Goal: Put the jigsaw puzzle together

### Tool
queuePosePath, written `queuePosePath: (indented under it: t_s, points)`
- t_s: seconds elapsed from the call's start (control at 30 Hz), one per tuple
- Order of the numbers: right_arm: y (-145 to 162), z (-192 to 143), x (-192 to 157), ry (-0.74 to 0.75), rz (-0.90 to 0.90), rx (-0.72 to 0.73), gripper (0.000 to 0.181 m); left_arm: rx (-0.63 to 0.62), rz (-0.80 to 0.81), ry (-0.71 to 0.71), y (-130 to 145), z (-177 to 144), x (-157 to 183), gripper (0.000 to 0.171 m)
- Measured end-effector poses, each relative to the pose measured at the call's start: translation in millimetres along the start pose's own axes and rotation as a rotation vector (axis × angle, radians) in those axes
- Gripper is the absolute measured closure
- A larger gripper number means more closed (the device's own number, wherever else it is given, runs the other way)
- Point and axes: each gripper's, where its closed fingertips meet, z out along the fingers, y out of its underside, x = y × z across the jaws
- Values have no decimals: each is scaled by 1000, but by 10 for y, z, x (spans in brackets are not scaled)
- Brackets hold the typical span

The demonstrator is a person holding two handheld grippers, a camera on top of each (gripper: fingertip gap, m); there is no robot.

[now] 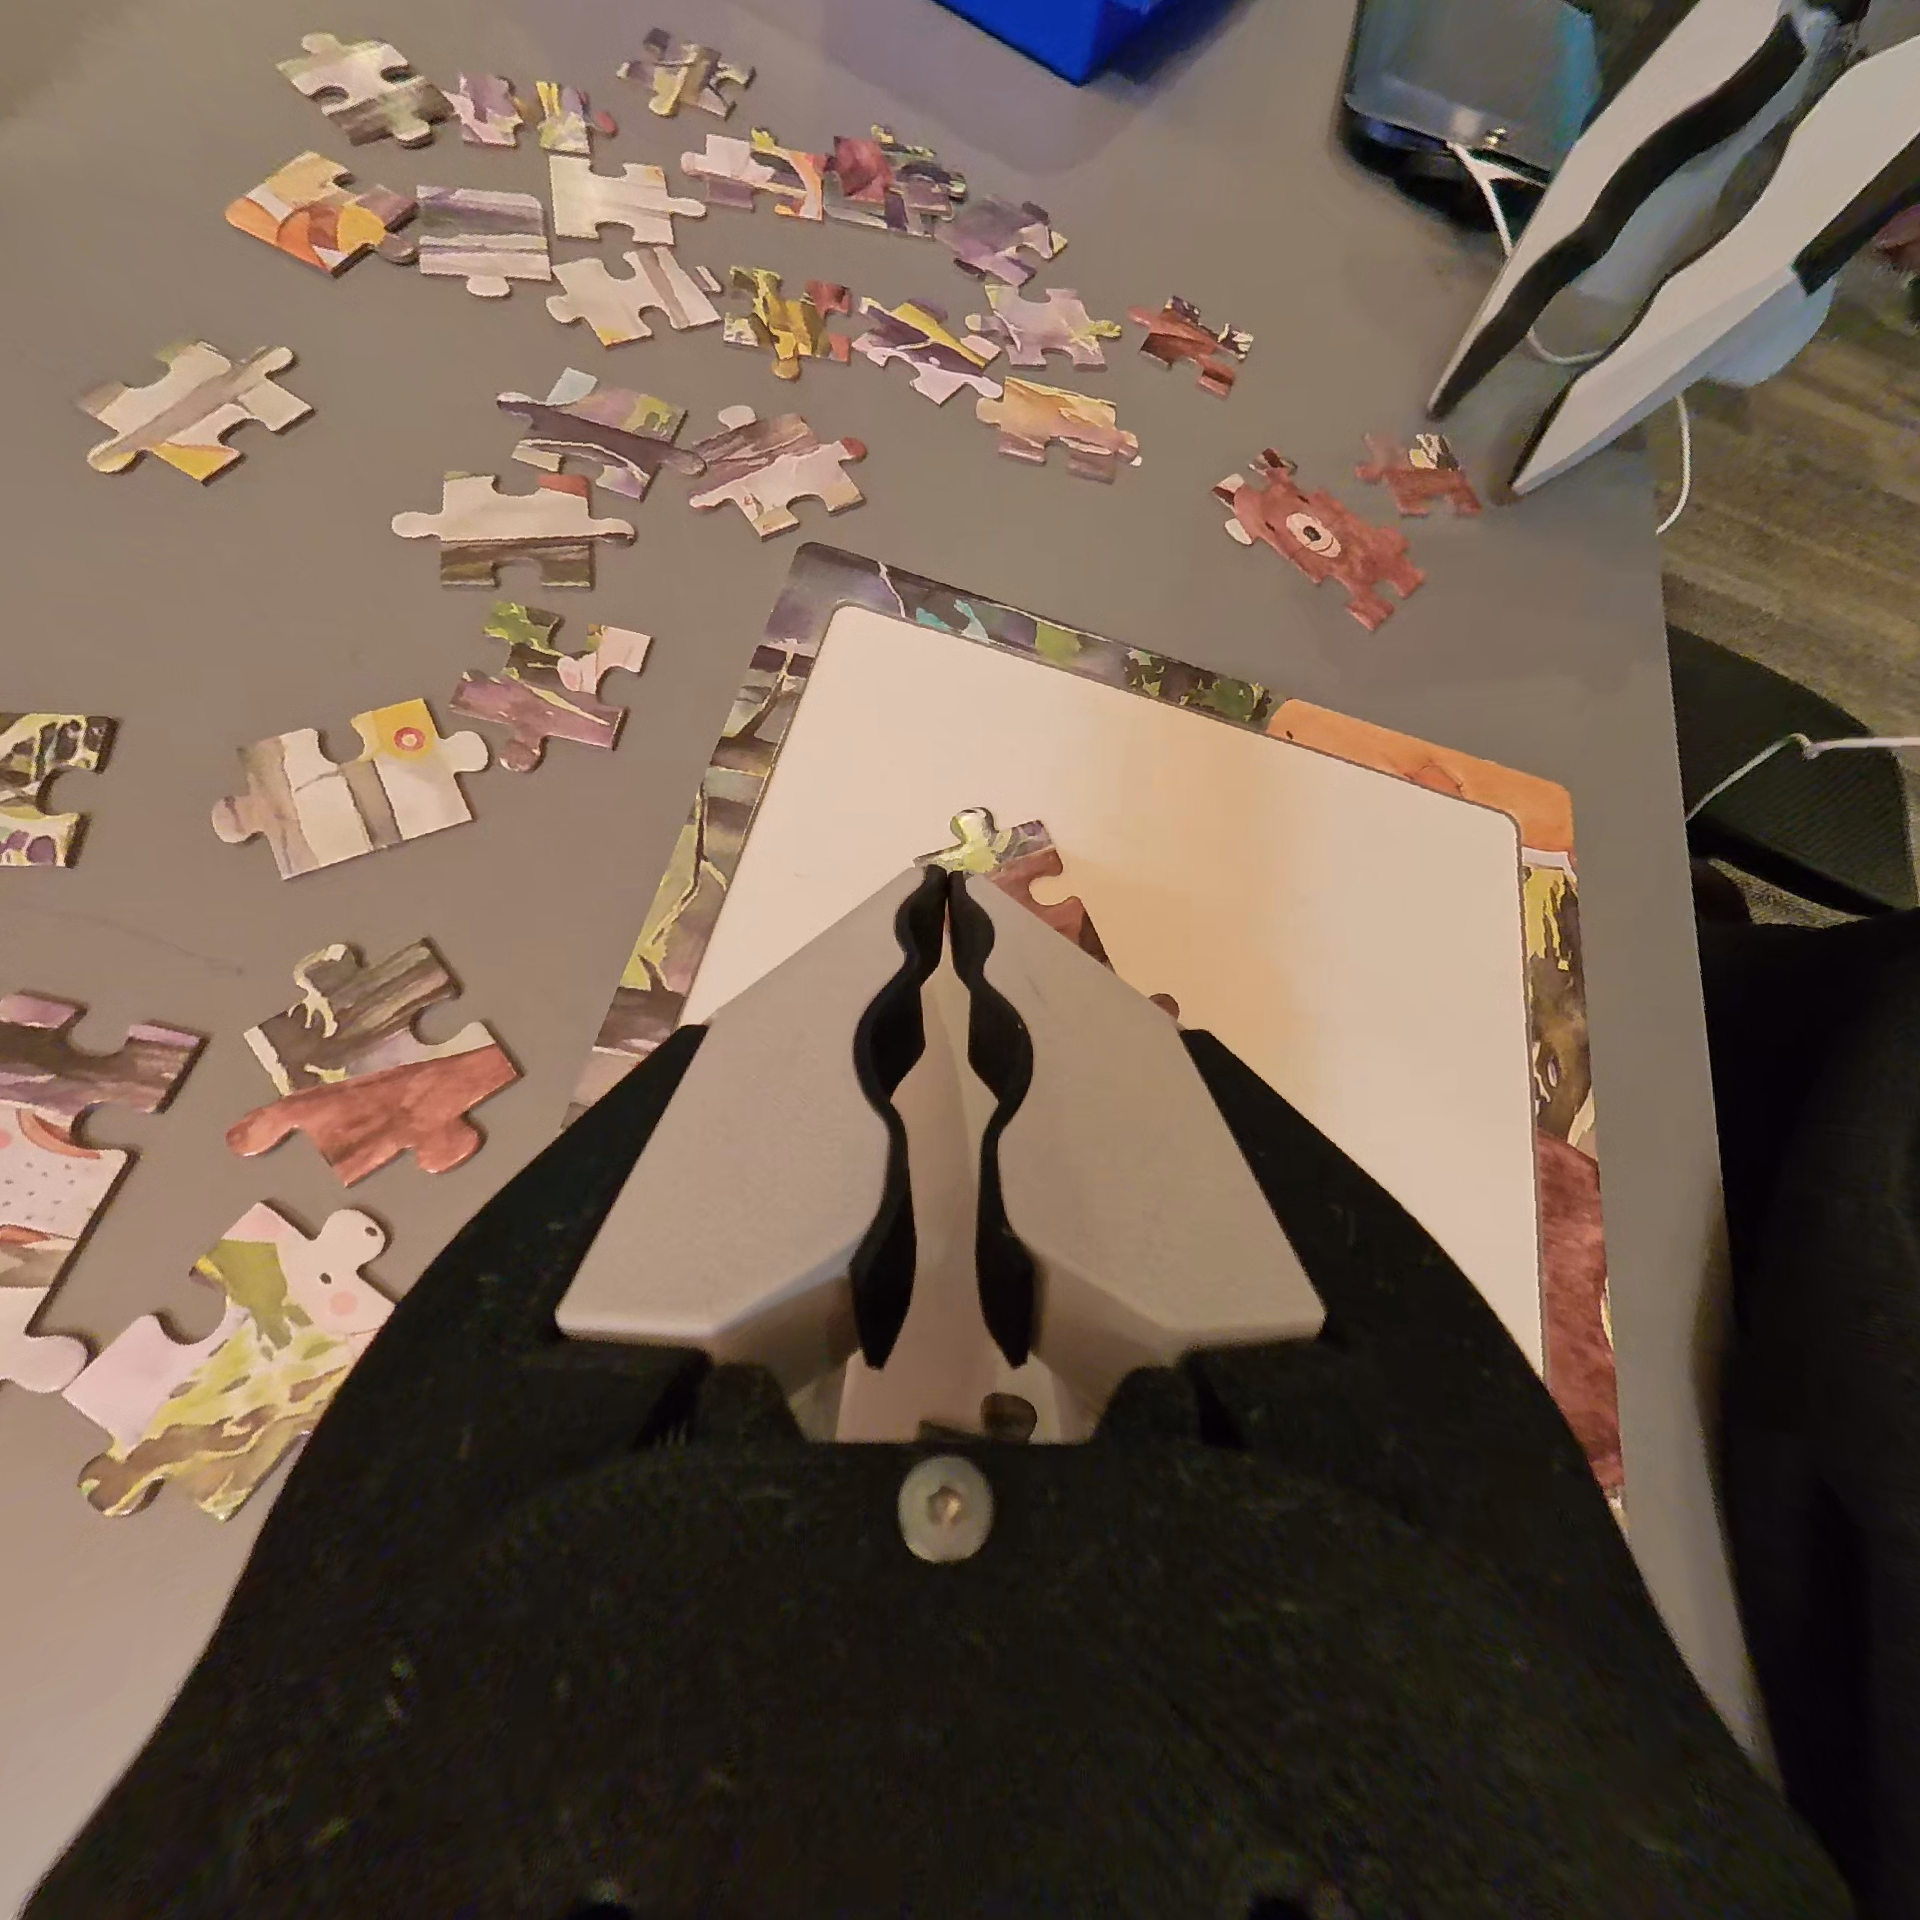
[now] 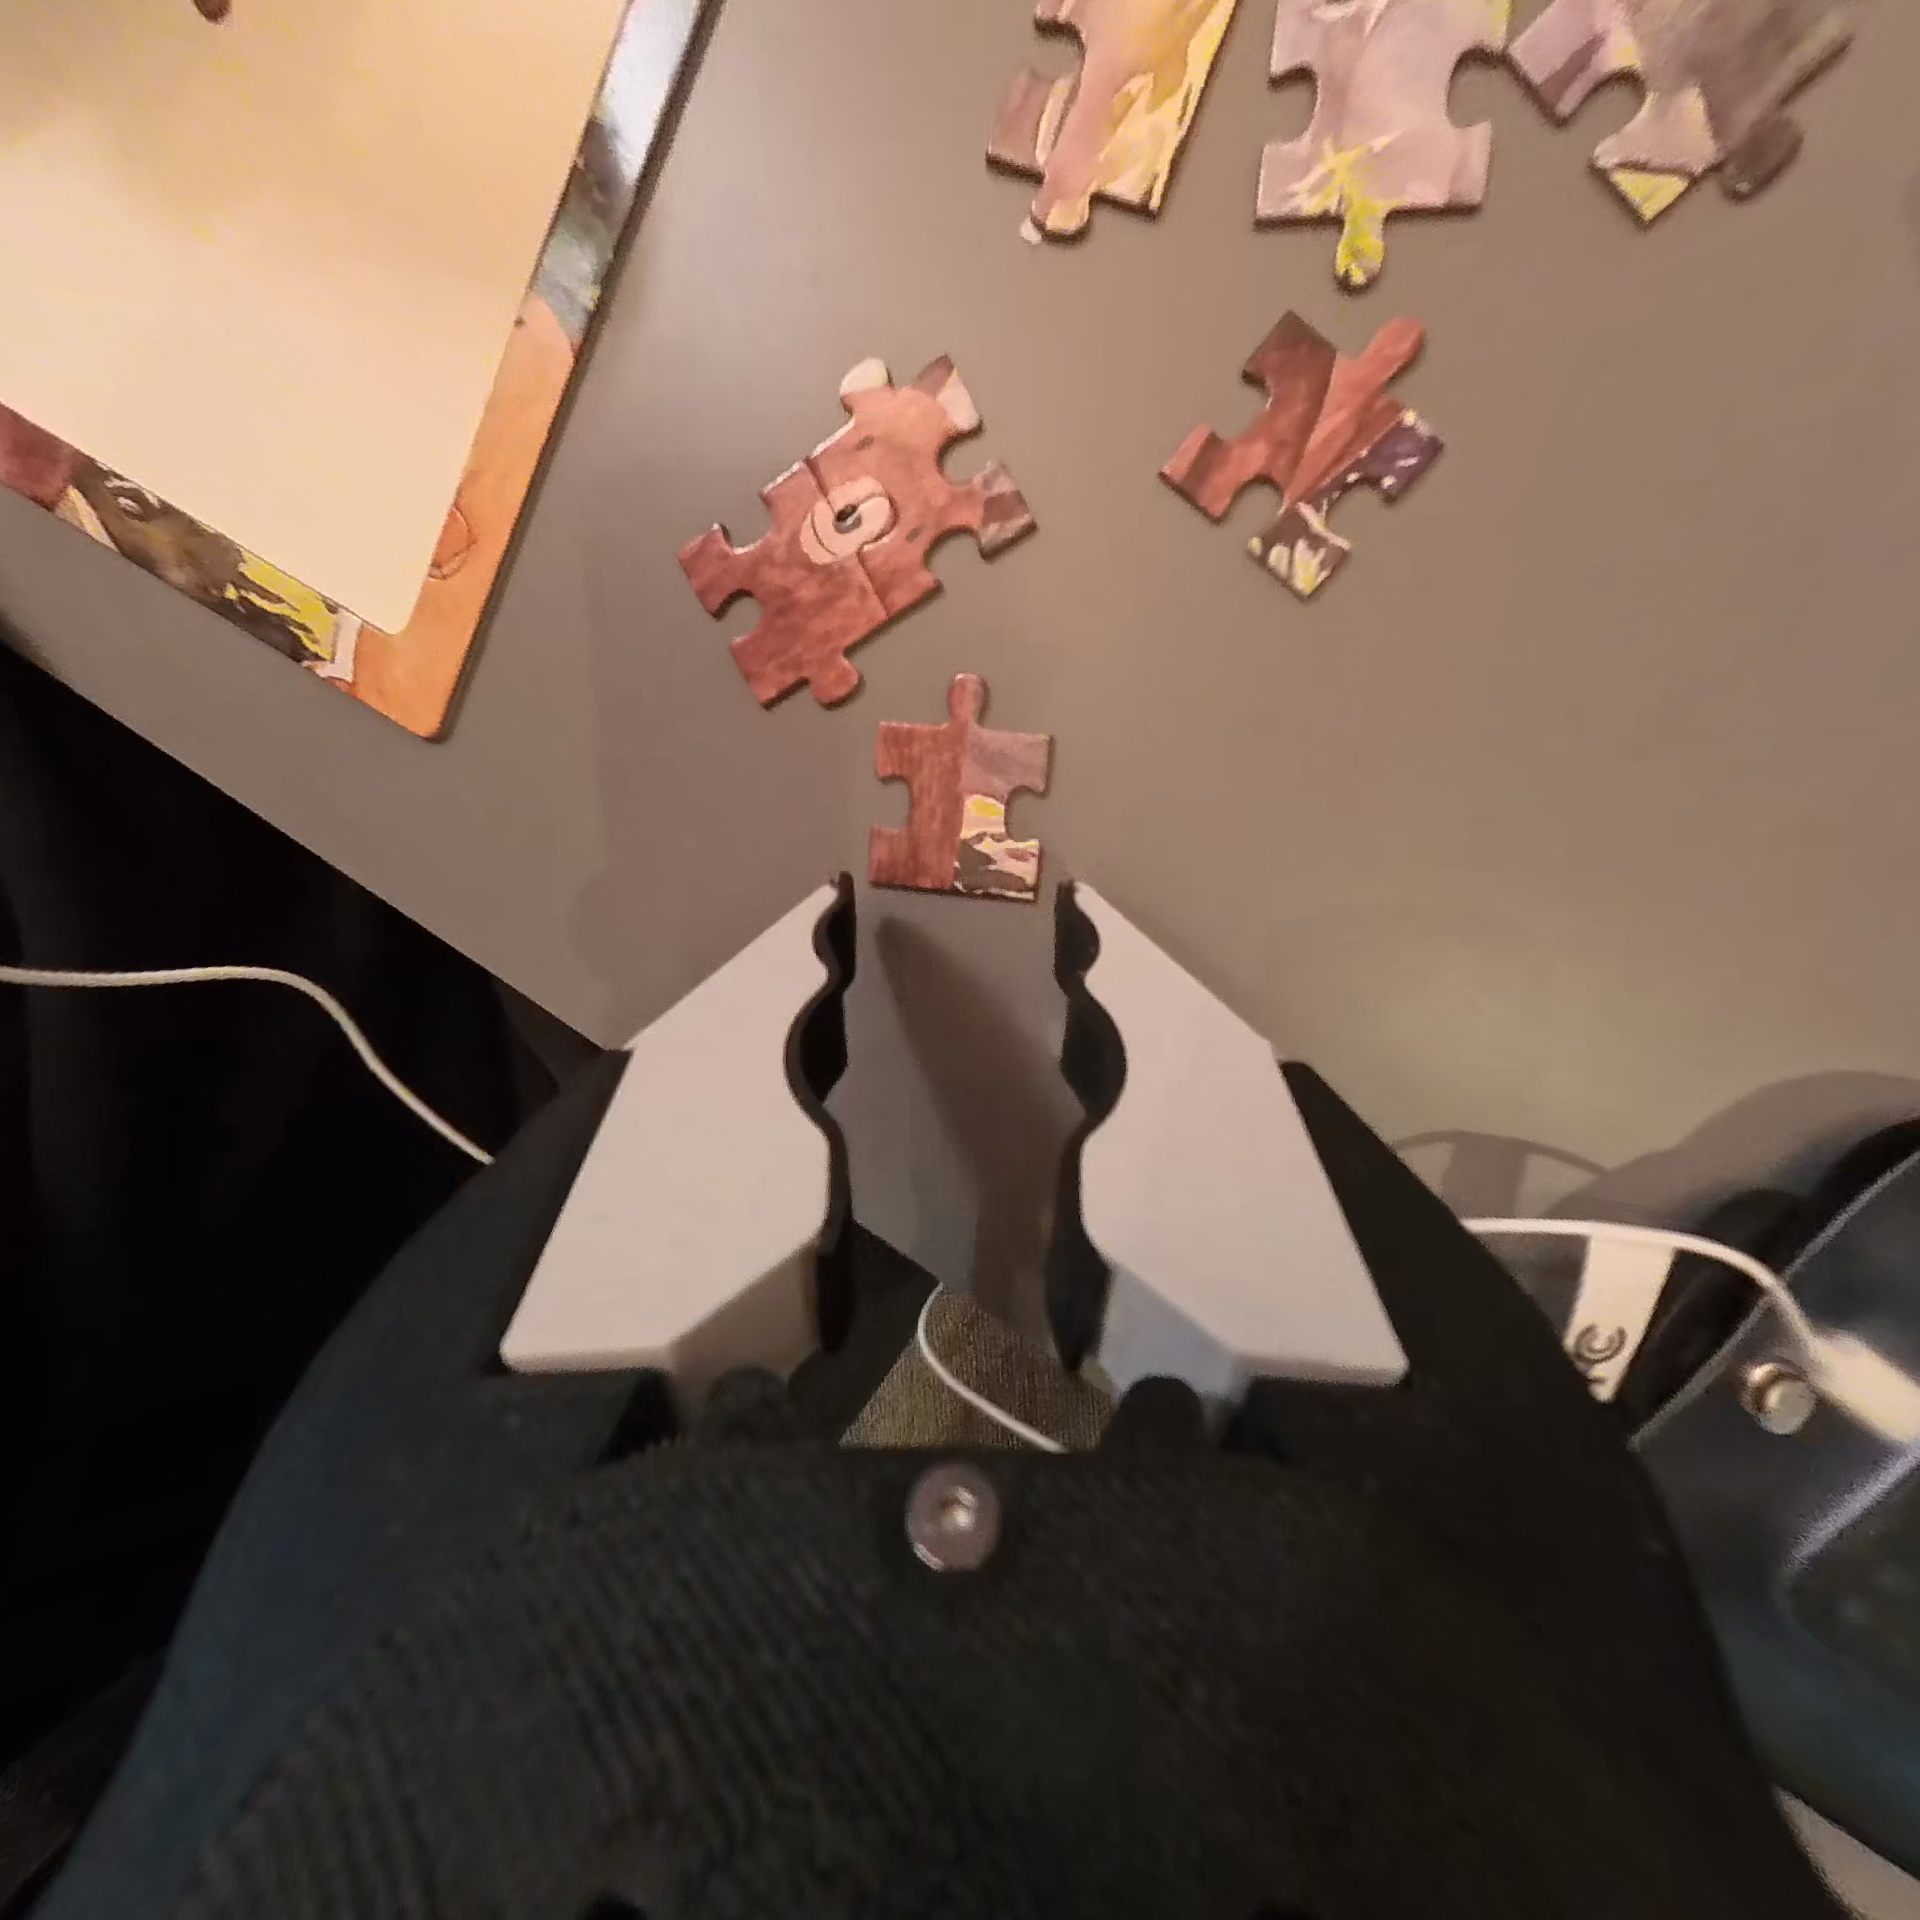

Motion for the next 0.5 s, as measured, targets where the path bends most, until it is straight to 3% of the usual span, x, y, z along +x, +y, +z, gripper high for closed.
queuePosePath:
  t_s: [0.3,0.4,0.5]
  points:
    - [23,34,-271,-97,-32,-27,149,-8,9,-6,9,7,3,171]
    - [-61,-23,-251,-64,-124,21,150,-6,8,-4,7,6,4,171]
    - [-148,-56,-269,-21,-336,90,143,-5,6,0,7,6,5,171]
